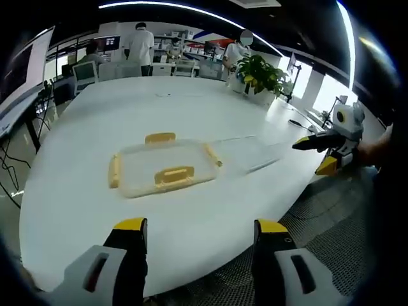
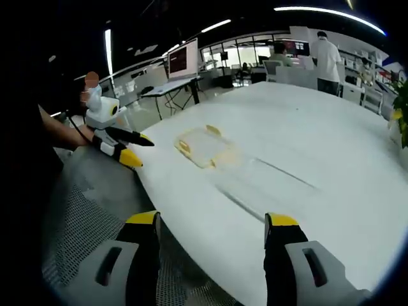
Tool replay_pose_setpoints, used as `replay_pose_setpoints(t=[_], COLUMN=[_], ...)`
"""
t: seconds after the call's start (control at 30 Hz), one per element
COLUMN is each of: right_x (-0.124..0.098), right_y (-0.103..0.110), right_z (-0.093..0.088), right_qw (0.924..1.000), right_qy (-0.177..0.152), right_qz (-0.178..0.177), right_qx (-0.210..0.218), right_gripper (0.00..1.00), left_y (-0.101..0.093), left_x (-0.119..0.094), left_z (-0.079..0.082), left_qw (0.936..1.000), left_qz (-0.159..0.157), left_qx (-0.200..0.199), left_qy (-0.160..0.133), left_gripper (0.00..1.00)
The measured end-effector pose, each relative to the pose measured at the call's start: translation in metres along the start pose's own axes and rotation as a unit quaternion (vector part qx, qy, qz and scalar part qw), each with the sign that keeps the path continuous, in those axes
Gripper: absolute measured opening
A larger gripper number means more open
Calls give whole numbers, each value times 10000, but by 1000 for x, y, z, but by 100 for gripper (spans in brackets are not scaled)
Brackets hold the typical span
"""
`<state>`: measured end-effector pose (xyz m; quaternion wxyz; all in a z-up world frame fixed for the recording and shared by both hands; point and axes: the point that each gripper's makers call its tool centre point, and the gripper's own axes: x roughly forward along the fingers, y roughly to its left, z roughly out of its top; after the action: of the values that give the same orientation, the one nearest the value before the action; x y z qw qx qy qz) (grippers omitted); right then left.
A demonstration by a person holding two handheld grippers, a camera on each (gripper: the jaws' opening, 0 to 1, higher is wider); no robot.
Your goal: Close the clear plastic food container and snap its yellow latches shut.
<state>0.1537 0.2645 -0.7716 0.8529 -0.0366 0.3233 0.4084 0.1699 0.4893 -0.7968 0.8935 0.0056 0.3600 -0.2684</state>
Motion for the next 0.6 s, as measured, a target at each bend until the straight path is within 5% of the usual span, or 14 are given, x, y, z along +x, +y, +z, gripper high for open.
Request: replay_pose_setpoints(t=[0.6], right_x=[1], right_y=[-1], right_z=[-2], right_qw=[10000], right_qy=[49], right_qz=[-17], right_qx=[-23], right_gripper=[62], left_y=[-4], left_x=[1], left_z=[-1], left_qw=[9999], left_qz=[-115], left_qx=[-4], left_qy=[36], left_gripper=[63])
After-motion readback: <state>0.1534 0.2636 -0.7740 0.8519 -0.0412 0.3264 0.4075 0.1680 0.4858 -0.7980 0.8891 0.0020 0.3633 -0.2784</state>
